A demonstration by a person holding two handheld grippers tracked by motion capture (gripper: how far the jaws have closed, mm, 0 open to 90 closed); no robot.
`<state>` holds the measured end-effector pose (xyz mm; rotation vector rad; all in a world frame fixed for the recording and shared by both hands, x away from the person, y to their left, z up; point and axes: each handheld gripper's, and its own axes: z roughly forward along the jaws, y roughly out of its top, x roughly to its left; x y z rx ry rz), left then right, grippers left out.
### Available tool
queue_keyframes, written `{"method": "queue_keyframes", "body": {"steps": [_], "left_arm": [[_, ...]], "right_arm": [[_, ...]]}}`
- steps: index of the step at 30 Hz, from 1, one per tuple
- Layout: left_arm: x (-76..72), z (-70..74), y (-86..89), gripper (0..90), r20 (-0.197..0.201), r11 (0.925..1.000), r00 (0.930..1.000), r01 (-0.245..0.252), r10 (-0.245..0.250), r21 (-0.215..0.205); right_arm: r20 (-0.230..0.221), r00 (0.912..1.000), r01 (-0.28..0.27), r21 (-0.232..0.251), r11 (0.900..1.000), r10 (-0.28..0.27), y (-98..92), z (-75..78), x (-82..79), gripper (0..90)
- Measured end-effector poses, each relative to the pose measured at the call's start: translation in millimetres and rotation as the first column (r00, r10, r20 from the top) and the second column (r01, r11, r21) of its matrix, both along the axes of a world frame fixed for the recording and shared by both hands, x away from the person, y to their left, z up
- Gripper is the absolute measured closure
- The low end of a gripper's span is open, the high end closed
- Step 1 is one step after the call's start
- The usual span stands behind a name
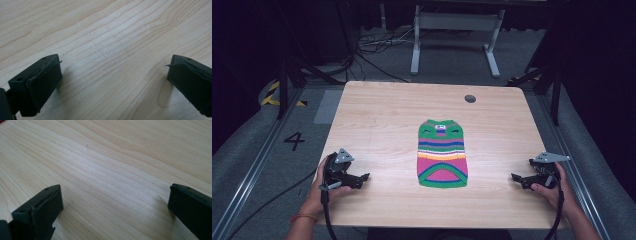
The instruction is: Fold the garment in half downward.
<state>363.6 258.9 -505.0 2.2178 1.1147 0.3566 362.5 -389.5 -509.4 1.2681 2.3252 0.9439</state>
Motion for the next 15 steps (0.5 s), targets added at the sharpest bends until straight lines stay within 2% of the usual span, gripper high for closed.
{"method": "queue_keyframes", "body": {"steps": [15], "left_arm": [[-0.3,0.1,-0.6,0.0,0.002,1.0,1.0,-0.005,0.005,0.003]], "right_arm": [[0.001,0.9994,0.035,-0.003,0.999,-0.035,1.3,0.1,-3.1,0.0]]}}
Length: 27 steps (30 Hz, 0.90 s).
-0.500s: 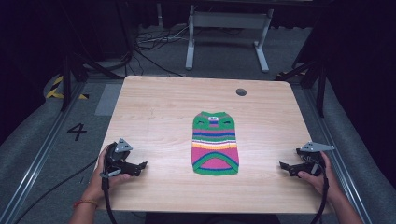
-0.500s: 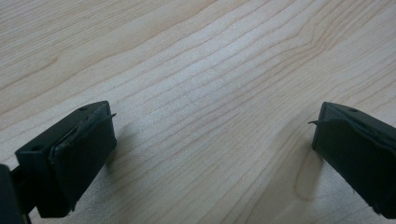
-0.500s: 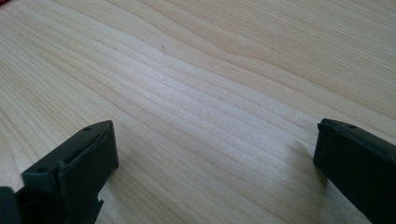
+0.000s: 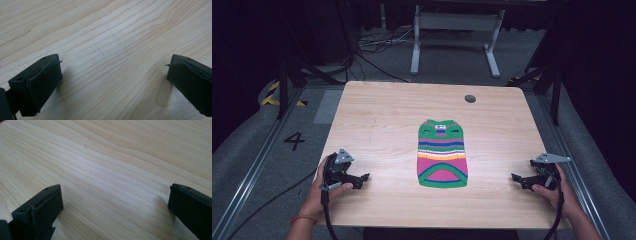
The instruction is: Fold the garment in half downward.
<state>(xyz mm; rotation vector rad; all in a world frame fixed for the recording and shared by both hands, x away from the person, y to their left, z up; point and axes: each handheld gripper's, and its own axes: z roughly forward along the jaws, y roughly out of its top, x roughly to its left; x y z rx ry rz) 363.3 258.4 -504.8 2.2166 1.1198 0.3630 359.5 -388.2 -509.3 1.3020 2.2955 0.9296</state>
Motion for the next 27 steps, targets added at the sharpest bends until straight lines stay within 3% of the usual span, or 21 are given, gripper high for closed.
{"method": "queue_keyframes", "body": {"steps": [9,11,13,15,17,19,27], "left_arm": [[4.2,0.1,-1.3,1.3,0.008,0.9999,0.9999,0.011,-0.011,-0.002],[4.3,1.2,-0.9,4.6,0.009,0.9999,0.9999,0.015,-0.014,-0.007],[4.4,3.3,0.1,15.6,0.016,0.9994,0.9996,0.024,-0.024,-0.025],[6.6,5.2,0.0,18.5,0.006,0.9988,0.999,0.044,-0.044,-0.02],[7.7,7.1,-1.5,19.4,0.01,0.9985,0.9986,0.052,-0.052,-0.015],[9.9,8.7,-2.6,21.9,0.004,0.9974,0.9976,0.068,-0.068,-0.021],[39.3,29.4,-30.3,29.8,0.036,0.9873,0.9907,0.134,-0.131,-0.086]], "right_arm": [[0.006,0.9999,-0.013,0.0,1.0,0.013,-1.4,0.6,-1.8,2.8],[0.014,0.9997,-0.02,0.005,1.0,0.02,-2.7,1.6,-2.8,9.1],[0.022,0.9992,-0.034,0.02,0.999,0.034,-3.4,3.9,-3.4,21.7],[0.026,0.9987,-0.045,0.016,0.999,0.045,-2.0,6.1,-3.0,17.3],[0.038,0.9973,-0.063,-0.004,0.998,0.063,2.2,9.6,-1.8,24.0],[0.035,0.997,-0.069,0.0,0.998,0.069,4.4,12.1,-0.6,24.9],[0.061,0.9838,-0.167,-0.03,0.986,0.168,36.2,30.8,18.5,37.4]]}}
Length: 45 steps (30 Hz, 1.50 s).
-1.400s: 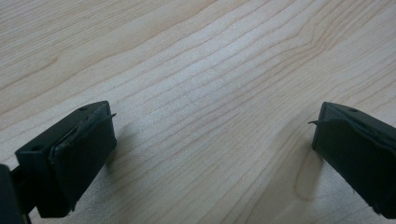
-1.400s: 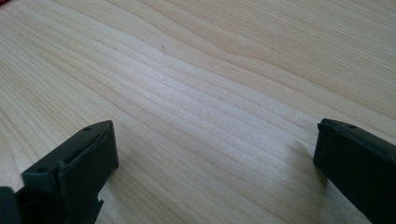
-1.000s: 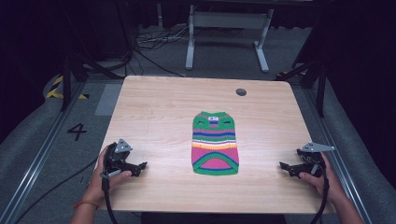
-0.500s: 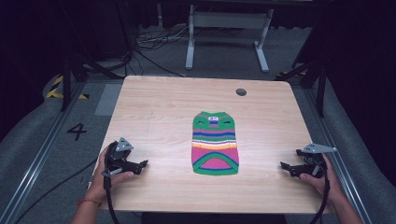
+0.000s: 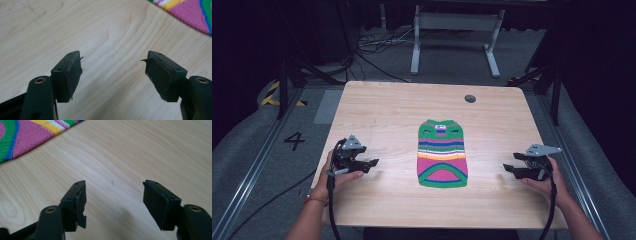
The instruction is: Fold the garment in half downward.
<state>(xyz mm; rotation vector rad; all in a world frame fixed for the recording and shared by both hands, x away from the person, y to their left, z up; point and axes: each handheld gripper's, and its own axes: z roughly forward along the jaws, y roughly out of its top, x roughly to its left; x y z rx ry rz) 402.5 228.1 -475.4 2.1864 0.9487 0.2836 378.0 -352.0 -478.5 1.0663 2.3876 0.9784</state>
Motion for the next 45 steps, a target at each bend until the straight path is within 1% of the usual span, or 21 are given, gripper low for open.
{"method": "queue_keyframes", "body": {"steps": [2,6,8,9,10,12,15,17,19,20,22,23,25,29,30,31,36,37,38,41,45], "left_arm": [[8.5,2.2,-8.0,31.1,0.013,1.0,0.9999,0.005,-0.005,-0.002],[27.5,6.1,-26.3,32.2,0.015,0.9996,0.9995,0.027,-0.027,-0.005],[37.6,6.4,-37.3,32.9,0.021,0.9991,0.999,0.04,-0.04,0.013],[44.1,6.6,-42.8,33.6,0.023,0.9988,0.9985,0.049,-0.049,0.009],[44.1,6.6,-42.8,34.6,0.023,0.9988,0.9985,0.049,-0.049,0.009],[58.3,7.4,-52.9,39.3,0.035,0.9969,0.9964,0.077,-0.077,0.015],[73.8,10.0,-66.1,40.0,0.031,0.9973,0.9969,0.073,-0.073,-0.011],[82.9,11.8,-78.4,40.6,0.03,0.997,0.9967,0.076,-0.075,-0.013],[85.7,12.2,-82.3,41.4,0.033,0.9967,0.9962,0.081,-0.081,-0.005],[92.8,12.5,-94.2,41.5,0.025,0.9964,0.9961,0.085,-0.085,-0.005],[96.5,13.0,-99.0,43.3,0.02,0.9962,0.9961,0.086,-0.086,-0.011],[98.2,13.0,-102.9,43.3,0.032,0.9966,0.9964,0.08,-0.079,-0.021],[105.1,12.3,-110.8,44.7,0.018,0.9959,0.9969,0.078,-0.077,-0.047],[112.6,9.0,-119.1,46.6,0.014,0.9958,0.9971,0.075,-0.074,-0.053],[114.9,7.6,-121.2,47.4,0.015,0.9963,0.9971,0.075,-0.075,-0.041],[117.2,5.2,-123.8,47.7,0.002,0.9966,0.9976,0.07,-0.069,-0.045],[128.6,-5.0,-135.6,48.1,-0.013,0.9981,0.9987,0.049,-0.049,-0.037],[129.9,-5.6,-137.4,49.8,-0.014,0.9982,0.9986,0.05,-0.051,-0.031],[132.3,-5.2,-139.7,51.8,-0.01,0.998,0.998,0.062,-0.062,-0.007],[137.7,-6.5,-143.5,54.9,-0.02,0.9985,0.9984,0.051,-0.052,-0.02],[142.2,-11.7,-145.4,54.6,-0.034,0.9994,0.9993,0.015,-0.016,-0.03]], "right_arm": [[0.004,0.9999,-0.013,0.03,0.999,0.013,9.7,5.6,10.2,39.2],[0.01,0.9994,-0.033,0.072,0.997,0.032,29.1,15.1,33.1,43.3],[0.014,0.999,-0.043,0.066,0.997,0.042,38.7,17.7,44.1,43.9],[0.016,0.9987,-0.048,0.067,0.997,0.047,43.2,18.1,49.9,44.8],[0.01,0.9986,-0.052,0.072,0.996,0.051,48.8,18.3,57.3,46.3],[0.009,0.9983,-0.058,0.066,0.996,0.058,55.7,18.2,66.3,46.4],[0.004,0.9981,-0.062,0.065,0.996,0.061,68.0,18.1,83.2,48.5],[-0.003,0.9984,-0.056,0.079,0.995,0.057,74.9,17.4,93.6,49.9],[-0.005,0.9985,-0.053,0.074,0.996,0.054,82.1,16.2,103.3,50.5],[-0.008,0.9985,-0.053,0.066,0.996,0.053,86.8,15.8,108.8,51.4],[-0.008,0.9983,-0.056,0.072,0.996,0.057,93.8,15.2,117.5,53.1],[-0.008,0.9983,-0.056,0.072,0.996,0.057,93.8,15.2,117.5,53.1],[-0.019,0.9978,-0.063,0.061,0.996,0.064,102.8,12.6,127.2,55.4],[-0.029,0.9977,-0.06,0.045,0.997,0.061,110.0,9.8,135.1,55.4],[-0.029,0.9977,-0.06,0.045,0.997,0.061,111.9,9.1,137.3,56.1],[-0.033,0.9977,-0.058,0.042,0.997,0.059,113.8,8.6,139.1,56.1],[-0.045,0.9978,-0.047,0.043,0.998,0.049,123.1,2.8,150.3,57.9],[-0.052,0.9973,-0.049,0.044,0.998,0.052,124.7,1.1,152.3,58.3],[-0.056,0.9971,-0.05,0.043,0.998,0.053,125.8,0.2,153.7,59.4],[-0.059,0.9965,-0.057,0.037,0.998,0.059,130.0,-1.2,158.2,64.1],[-0.057,0.9972,-0.046,0.036,0.998,0.048,133.3,-1.9,163.7,64.1]]}}
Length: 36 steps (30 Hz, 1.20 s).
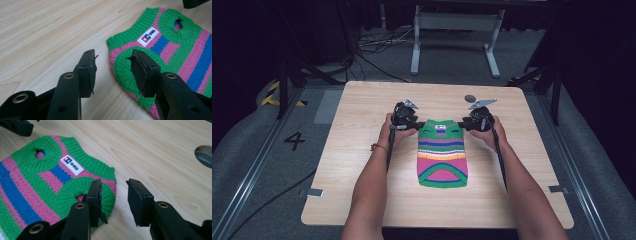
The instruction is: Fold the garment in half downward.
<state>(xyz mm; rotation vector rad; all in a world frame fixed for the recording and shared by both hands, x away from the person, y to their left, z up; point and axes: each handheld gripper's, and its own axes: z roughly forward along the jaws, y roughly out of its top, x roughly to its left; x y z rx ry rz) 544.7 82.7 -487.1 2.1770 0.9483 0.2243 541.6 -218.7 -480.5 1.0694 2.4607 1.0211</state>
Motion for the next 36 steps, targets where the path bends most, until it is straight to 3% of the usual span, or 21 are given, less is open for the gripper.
{"method": "queue_keyframes", "body": {"steps": [4,8,13,20,23,27,32,36], "left_arm": [[1.4,-8.2,1.3,52.7,-0.018,0.9967,0.9989,-0.045,0.043,-0.067],[1.4,-12.5,-2.1,52.2,-0.03,0.9947,0.9986,-0.047,0.044,-0.092],[1.6,-17.1,-11.1,52.4,-0.039,0.9985,0.9989,-0.027,0.025,-0.048],[2.1,-21.2,-11.0,59.1,-0.044,0.9979,0.9989,-0.016,0.013,-0.063],[1.0,-21.6,-14.0,65.3,-0.04,0.9981,0.9992,0.009,-0.011,-0.061],[-0.2,-21.4,-16.8,77.3,-0.044,0.998,0.9987,0.022,-0.025,-0.059],[-4.2,-14.9,-21.8,81.4,0.014,0.9986,0.9985,0.054,-0.054,-0.002],[-10.3,-2.8,-26.0,82.4,0.063,0.9971,0.9952,0.074,-0.075,0.017]], "right_arm": [[-0.013,0.9996,0.024,0.022,0.999,-0.023,2.6,-5.2,4.9,62.6],[-0.032,0.9991,0.028,0.021,0.999,-0.027,7.3,-12.8,6.2,61.9],[-0.046,0.9979,0.047,0.02,0.999,-0.046,8.4,-21.1,7.6,60.5],[-0.051,0.9971,0.06,0.052,0.997,-0.057,4.9,-24.8,8.2,62.6],[-0.06,0.9975,0.04,0.053,0.998,-0.037,6.3,-24.3,7.2,73.3],[-0.059,0.9979,0.03,0.045,0.999,-0.028,10.0,-23.4,4.8,81.3],[-0.026,0.9992,0.032,0.031,0.999,-0.031,11.7,-22.2,-0.5,85.5],[0.007,0.9995,0.031,0.071,0.997,-0.032,8.1,-15.5,-7.6,85.7]]}}
